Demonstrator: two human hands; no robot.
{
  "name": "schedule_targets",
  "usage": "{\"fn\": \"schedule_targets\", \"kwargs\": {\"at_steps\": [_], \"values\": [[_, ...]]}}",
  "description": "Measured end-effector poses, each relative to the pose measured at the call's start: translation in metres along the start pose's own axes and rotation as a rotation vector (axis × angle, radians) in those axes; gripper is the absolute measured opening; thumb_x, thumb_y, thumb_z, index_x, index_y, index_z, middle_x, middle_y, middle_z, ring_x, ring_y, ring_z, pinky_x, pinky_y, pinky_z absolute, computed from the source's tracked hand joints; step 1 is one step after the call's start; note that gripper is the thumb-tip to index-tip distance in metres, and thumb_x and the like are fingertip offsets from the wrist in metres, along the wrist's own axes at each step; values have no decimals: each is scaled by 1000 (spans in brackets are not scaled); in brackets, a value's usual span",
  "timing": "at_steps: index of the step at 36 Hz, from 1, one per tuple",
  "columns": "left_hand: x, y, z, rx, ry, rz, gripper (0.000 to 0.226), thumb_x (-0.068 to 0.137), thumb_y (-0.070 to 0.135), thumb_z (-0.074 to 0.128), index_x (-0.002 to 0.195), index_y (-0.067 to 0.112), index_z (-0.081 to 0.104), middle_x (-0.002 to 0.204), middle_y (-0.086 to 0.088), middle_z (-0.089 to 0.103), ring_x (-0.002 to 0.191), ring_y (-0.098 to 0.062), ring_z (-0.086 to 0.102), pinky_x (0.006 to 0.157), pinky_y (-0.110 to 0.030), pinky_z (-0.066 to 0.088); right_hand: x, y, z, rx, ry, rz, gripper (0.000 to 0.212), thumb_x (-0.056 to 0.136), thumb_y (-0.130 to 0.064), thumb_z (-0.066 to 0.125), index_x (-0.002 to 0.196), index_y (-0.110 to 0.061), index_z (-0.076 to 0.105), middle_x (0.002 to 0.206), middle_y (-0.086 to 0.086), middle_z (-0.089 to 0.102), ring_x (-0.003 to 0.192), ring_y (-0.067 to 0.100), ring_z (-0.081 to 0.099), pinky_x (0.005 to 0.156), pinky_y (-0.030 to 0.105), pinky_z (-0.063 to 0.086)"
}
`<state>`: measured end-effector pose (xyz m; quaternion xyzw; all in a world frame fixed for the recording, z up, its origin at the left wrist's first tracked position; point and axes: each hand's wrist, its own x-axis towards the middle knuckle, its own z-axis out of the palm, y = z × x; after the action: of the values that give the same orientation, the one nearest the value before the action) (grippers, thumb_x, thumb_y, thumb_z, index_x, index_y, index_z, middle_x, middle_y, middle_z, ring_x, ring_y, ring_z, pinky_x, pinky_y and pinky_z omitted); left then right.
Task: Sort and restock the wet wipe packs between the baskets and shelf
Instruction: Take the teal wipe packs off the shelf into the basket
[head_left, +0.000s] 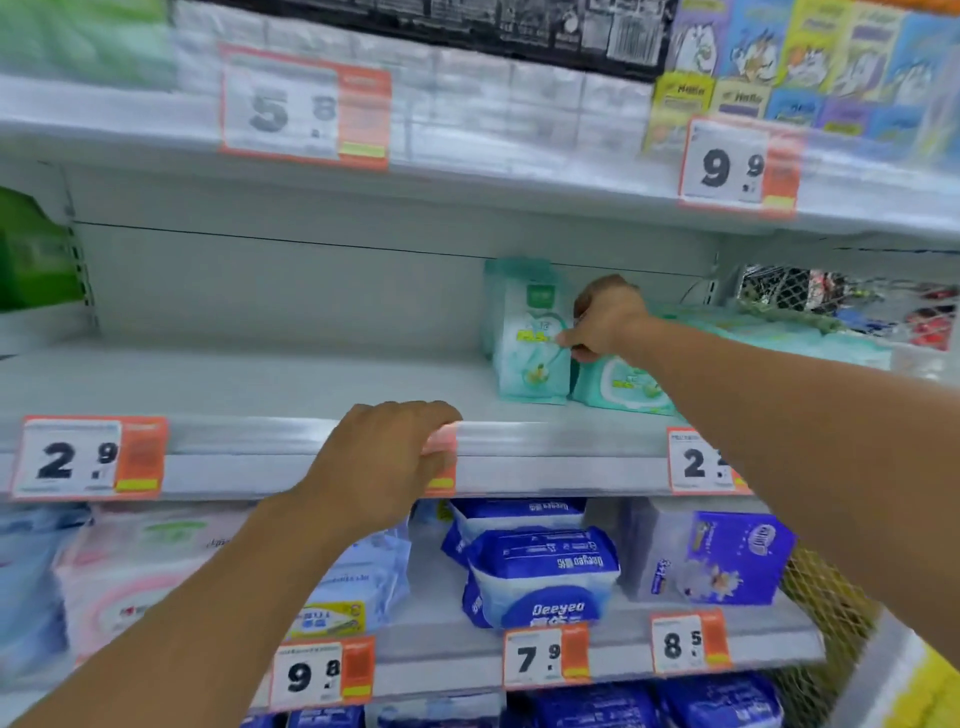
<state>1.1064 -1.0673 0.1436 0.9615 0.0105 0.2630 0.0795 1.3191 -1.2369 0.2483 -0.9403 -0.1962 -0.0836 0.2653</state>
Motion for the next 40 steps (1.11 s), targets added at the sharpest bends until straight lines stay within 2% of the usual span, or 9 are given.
{"fn": "schedule_targets", "kwargs": {"at_steps": [3,6,9,13,17,23,27,33,40], "values": [[0,-1,2,-9,19,-3,33,82,38,46,111,31,62,101,8,70,90,-23,62,84,-38,46,-1,-5,8,-148,213,-55,60,72,-22,87,120,-6,55,116,14,65,101,31,68,88,39,57],[1,-2,4,-9,36,4,24,90,28,59,113,32,61,105,9,70,93,-21,61,86,-35,44,-9,-11,18,-141,308,-93,70,77,-10,77,135,-10,37,133,17,41,105,42,61,86,47,54],[1,0,4,4,42,5,26,92,27,60,117,32,61,108,8,69,96,-23,62,87,-36,43,-21,-19,27,-210,364,-226,58,75,-6,74,125,-14,46,128,15,40,94,41,62,81,46,55],[-2,3,6,-3,49,-2,42,85,38,44,122,30,61,111,7,70,96,-24,62,89,-36,43,-35,-25,43,-342,211,-432,28,81,-18,69,108,-21,59,116,7,53,99,34,60,80,38,51],[-4,3,9,19,72,-4,34,95,30,56,129,31,58,114,6,68,99,-23,60,92,-35,39,-40,-23,52,-312,122,-440,17,87,-13,63,104,-17,66,115,8,59,101,31,60,85,40,54],[-6,6,9,7,84,-22,39,95,25,59,134,27,56,119,1,67,106,-25,59,97,-36,37,-40,-17,50,-247,79,-430,25,81,-8,70,105,-15,69,113,7,62,99,26,59,85,34,52],[-7,7,11,15,102,-16,39,96,25,58,134,27,56,120,1,66,108,-25,58,97,-34,36,-42,-8,49,-298,34,-414,42,70,-12,85,104,-19,62,104,2,49,91,24,55,77,32,48],[-7,8,12,4,134,-18,38,97,26,56,136,27,54,122,4,65,110,-22,56,99,-30,32,-37,-6,44,-416,90,-369,39,74,-10,78,95,-16,46,107,10,56,89,33,59,71,35,47],[-6,5,11,-2,125,-11,39,97,27,56,136,31,52,123,6,64,110,-20,56,99,-29,32,-32,-12,38,-388,30,-319,41,72,-17,85,97,-16,53,104,9,60,79,30,58,69,32,48]]}}
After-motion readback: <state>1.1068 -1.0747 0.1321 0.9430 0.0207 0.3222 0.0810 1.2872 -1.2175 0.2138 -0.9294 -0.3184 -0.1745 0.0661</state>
